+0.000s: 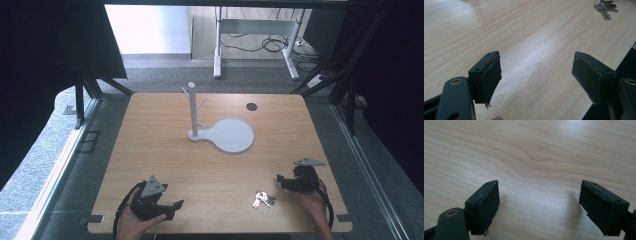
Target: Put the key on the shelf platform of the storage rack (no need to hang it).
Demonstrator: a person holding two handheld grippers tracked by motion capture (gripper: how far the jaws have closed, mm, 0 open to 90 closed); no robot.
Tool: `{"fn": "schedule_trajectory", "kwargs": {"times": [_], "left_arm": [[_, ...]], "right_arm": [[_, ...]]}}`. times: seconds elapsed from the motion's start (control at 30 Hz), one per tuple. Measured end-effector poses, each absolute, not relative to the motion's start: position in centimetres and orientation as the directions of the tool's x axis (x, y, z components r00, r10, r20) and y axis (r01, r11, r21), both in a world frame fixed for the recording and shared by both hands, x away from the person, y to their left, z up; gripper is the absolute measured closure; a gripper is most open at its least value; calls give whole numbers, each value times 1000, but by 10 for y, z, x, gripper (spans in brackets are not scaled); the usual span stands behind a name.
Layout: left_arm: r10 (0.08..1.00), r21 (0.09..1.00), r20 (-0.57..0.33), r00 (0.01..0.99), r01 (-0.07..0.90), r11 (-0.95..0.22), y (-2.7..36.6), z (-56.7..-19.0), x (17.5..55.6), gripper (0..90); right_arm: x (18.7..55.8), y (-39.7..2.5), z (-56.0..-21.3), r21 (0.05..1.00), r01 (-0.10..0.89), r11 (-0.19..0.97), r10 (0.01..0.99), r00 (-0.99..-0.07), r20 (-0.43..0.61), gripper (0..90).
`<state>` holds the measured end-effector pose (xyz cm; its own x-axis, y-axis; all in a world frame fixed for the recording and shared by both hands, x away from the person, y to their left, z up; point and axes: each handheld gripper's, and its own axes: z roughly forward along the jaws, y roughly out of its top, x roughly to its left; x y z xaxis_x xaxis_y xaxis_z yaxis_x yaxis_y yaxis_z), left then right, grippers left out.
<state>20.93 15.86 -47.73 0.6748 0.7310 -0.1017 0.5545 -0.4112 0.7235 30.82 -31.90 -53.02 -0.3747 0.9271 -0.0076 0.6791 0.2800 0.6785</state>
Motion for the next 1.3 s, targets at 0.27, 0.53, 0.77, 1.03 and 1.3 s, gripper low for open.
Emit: {"fn": "schedule_trajectory", "kwargs": {"times": [0.27,0.53,0.77,1.03,1.3], "left_arm": [[737,718,-102,669,562,-411,159,-480,211,238],[739,718,-109,665,567,-404,161,-481,212,238],[739,718,-107,665,566,-405,162,-481,212,238],[741,721,-105,663,564,-403,160,-477,210,237],[734,730,-107,670,555,-400,160,-473,207,236]], "right_arm": [[298,-322,-523,714,627,311,904,-427,-18,276],[298,-324,-520,725,617,306,899,-439,-6,315],[298,-324,-520,711,627,320,891,-453,-1,332],[296,-327,-512,713,629,308,877,-478,43,345],[289,-325,-511,680,645,348,862,-505,37,350]]}}
